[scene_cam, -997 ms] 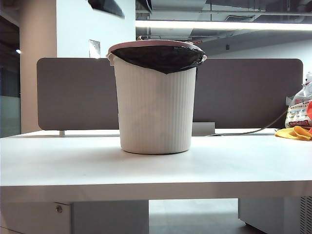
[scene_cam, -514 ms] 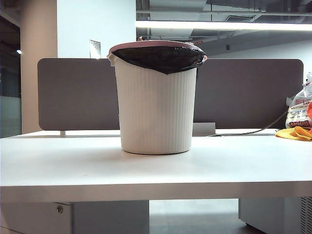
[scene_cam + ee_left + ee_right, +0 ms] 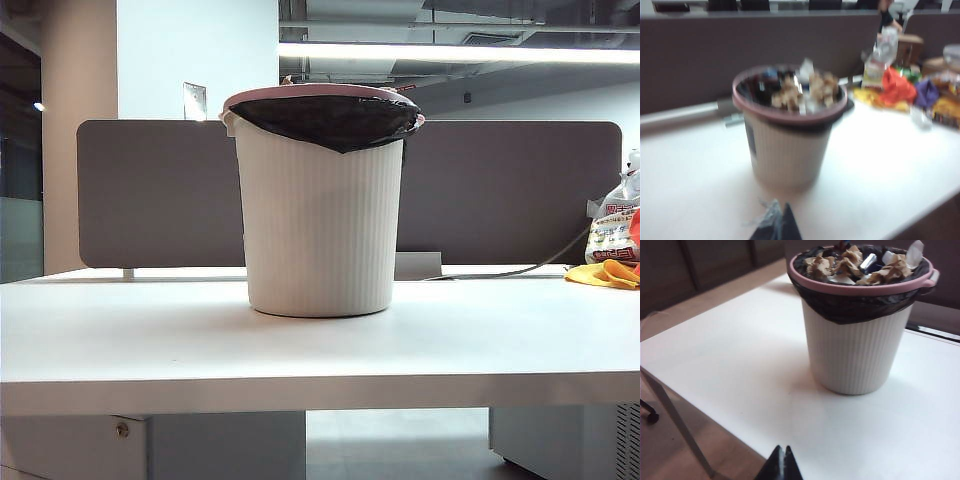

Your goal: Pick up all the trash on the table and put it in the trash can.

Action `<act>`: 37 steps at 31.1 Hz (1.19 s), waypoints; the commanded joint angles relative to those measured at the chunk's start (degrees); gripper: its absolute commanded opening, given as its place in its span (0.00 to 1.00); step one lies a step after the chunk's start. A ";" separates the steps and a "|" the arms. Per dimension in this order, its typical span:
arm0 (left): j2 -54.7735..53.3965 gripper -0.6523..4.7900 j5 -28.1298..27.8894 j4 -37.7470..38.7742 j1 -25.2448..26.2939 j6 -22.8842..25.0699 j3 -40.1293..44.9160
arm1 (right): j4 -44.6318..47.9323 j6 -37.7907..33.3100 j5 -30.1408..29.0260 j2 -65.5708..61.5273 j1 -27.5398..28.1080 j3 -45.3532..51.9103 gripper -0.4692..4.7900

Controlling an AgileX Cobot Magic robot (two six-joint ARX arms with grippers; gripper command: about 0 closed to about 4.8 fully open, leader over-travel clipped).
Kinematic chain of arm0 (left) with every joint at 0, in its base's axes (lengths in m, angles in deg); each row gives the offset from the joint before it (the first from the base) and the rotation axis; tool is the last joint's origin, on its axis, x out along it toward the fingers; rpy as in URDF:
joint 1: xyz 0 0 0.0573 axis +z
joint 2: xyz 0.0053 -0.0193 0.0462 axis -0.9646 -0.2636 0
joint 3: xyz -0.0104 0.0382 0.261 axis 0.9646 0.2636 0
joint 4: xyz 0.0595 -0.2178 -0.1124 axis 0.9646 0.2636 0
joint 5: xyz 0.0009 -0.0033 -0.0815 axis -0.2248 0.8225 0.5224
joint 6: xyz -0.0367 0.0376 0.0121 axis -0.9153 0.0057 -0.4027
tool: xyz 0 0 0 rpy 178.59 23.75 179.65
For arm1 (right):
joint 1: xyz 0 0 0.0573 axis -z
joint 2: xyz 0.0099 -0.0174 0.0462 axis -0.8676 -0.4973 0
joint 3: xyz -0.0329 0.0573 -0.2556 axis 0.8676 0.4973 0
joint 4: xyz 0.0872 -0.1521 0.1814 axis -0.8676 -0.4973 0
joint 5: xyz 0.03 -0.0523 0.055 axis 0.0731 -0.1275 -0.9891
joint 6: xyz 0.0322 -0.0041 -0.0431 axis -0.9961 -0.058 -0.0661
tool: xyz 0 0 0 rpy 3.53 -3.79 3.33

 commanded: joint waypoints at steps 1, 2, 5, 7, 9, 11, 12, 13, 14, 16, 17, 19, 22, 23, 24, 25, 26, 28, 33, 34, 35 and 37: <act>5.77 0.11 2.51 -2.43 -0.07 -0.46 8.26 | 3.78 -0.22 -0.57 2.86 -0.02 5.86 0.08; 7.43 0.11 3.34 -3.37 -0.07 -0.81 10.86 | 4.52 -0.20 -0.79 3.58 -0.02 7.43 0.08; 11.67 0.11 3.96 -8.85 -0.07 -3.52 19.56 | 7.41 -0.20 -0.90 5.44 -0.02 12.52 0.08; 14.05 0.11 4.46 -14.08 -0.07 -5.25 26.58 | 9.77 -0.20 -0.90 6.25 -0.02 15.82 0.08; 15.43 0.11 6.27 -19.37 -0.07 -5.35 32.52 | 11.76 -0.20 -0.94 6.58 -0.02 18.86 0.08; 16.13 0.11 7.45 -25.66 -0.07 -6.12 39.17 | 13.18 -0.22 -1.79 6.51 -0.02 22.14 0.08; 16.13 0.11 7.63 -28.41 -0.07 -7.08 42.01 | 13.62 -0.44 -2.03 6.47 -0.02 23.63 0.08; 16.04 0.11 7.63 -31.56 -0.07 -8.41 45.33 | 14.08 -0.87 -1.97 6.47 -0.02 25.14 0.08; 15.85 0.11 7.61 -34.21 -0.07 -9.33 47.95 | 14.73 -1.42 -1.95 6.54 -0.02 27.04 0.08; 15.85 0.11 7.61 -38.62 -0.07 -9.38 53.13 | 15.76 -1.51 -1.95 6.62 0.00 29.77 0.08; 15.85 0.11 7.48 -39.71 -0.07 -9.38 55.19 | 16.48 -1.51 -1.95 6.64 -0.02 31.19 0.08; 15.98 0.11 6.40 -41.94 -0.07 -9.42 59.17 | 18.27 -1.53 -1.73 6.64 0.00 33.38 0.08; 15.98 0.11 6.03 -45.31 -0.07 -9.42 63.45 | 20.13 -1.73 0.31 6.67 0.00 35.39 0.08; 15.98 0.11 6.03 -46.64 -0.07 -9.44 64.52 | 20.61 -1.79 1.16 6.67 0.00 35.95 0.08; 16.00 0.11 5.53 -46.01 -0.04 -9.31 64.83 | 21.18 -2.12 2.01 6.69 0.00 36.59 0.08; 15.96 0.11 4.50 -45.70 -0.07 -9.05 64.87 | 22.34 -2.89 3.02 6.69 0.04 37.59 0.08; 15.93 0.11 4.24 -45.48 -0.07 -8.92 64.87 | 23.37 -3.17 3.06 6.69 0.04 38.49 0.08; 16.00 0.11 3.48 -45.64 -0.07 -8.76 64.87 | 25.51 -4.57 3.10 6.69 0.04 40.46 0.08; 16.00 0.11 3.39 -45.72 -0.07 -9.11 64.87 | 24.52 -5.55 5.09 6.45 0.04 40.50 0.08; 16.00 0.11 3.26 -45.55 -0.07 -9.11 64.87 | 24.41 -5.64 5.11 6.45 0.04 40.50 0.08; 16.00 0.11 3.26 -45.40 -0.07 -9.20 64.87 | 24.35 -5.60 5.20 6.47 0.07 40.50 0.10; 16.00 0.11 3.30 -45.38 -0.07 -9.16 64.87 | 24.26 -5.60 5.38 6.47 0.07 40.50 0.17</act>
